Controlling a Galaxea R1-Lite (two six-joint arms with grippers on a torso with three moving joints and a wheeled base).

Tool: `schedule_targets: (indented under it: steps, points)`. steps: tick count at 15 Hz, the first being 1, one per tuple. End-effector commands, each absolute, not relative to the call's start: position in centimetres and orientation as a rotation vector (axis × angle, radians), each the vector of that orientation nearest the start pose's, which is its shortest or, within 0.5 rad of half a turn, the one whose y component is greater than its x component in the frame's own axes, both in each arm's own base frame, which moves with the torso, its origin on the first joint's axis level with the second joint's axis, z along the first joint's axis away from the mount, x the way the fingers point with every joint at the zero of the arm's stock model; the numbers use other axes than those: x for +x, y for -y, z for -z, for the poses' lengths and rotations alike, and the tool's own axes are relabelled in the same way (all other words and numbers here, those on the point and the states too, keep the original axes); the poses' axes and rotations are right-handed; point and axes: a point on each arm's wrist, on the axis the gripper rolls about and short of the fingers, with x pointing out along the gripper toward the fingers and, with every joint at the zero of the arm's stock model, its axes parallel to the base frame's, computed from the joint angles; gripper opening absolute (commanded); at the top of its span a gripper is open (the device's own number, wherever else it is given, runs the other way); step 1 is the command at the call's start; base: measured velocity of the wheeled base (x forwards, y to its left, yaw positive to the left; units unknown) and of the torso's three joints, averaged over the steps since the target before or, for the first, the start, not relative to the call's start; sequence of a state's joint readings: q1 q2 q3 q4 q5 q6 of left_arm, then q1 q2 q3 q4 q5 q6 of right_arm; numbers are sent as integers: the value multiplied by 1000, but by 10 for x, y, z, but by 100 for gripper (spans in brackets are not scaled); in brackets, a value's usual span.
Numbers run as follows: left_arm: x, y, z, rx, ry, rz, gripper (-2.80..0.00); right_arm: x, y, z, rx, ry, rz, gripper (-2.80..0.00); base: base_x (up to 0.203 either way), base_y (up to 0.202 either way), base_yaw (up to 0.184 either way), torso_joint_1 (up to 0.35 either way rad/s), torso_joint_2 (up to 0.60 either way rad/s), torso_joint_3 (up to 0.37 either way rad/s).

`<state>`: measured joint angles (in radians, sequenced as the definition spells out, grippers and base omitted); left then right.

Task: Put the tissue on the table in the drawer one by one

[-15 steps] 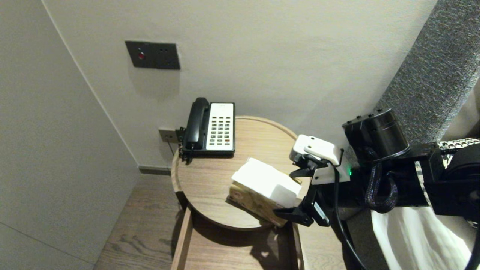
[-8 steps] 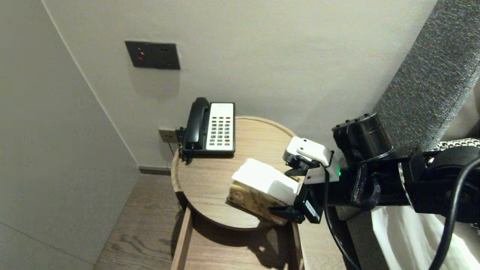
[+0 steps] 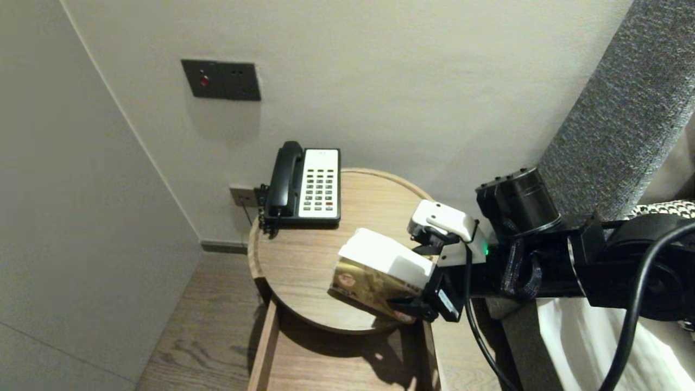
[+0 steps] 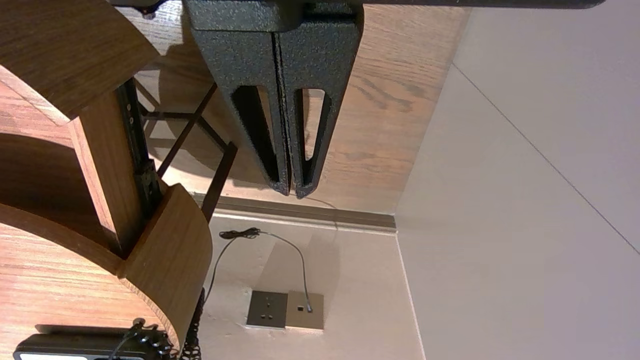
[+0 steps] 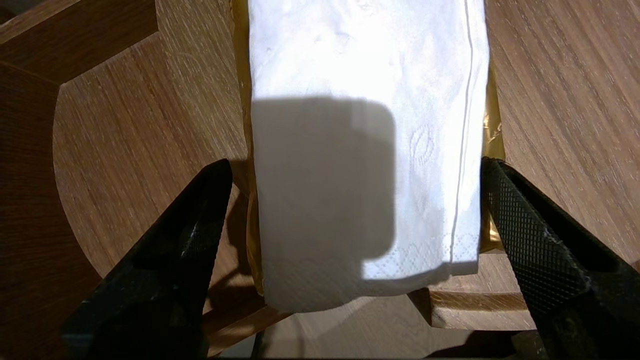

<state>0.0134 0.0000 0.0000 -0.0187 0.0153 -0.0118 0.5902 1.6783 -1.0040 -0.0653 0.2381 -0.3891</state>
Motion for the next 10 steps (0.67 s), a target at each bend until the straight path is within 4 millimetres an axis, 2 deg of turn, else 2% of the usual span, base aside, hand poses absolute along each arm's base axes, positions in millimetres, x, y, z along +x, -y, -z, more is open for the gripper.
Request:
schedule_targets:
  steps: [1, 7, 10]
  points:
    - [-23, 0, -77, -12, 23, -29, -280, 244, -170, -193, -465, -443, -916, 0, 0, 0, 0, 0, 0, 0]
    - [-23, 0, -77, -12, 25, -29, -280, 235, -165, -205, -460, -404, -913, 0, 0, 0, 0, 0, 0, 0]
    - [-23, 0, -77, -12, 24, -29, -280, 237, -166, -203, -461, -407, -914, 0, 0, 0, 0, 0, 0, 0]
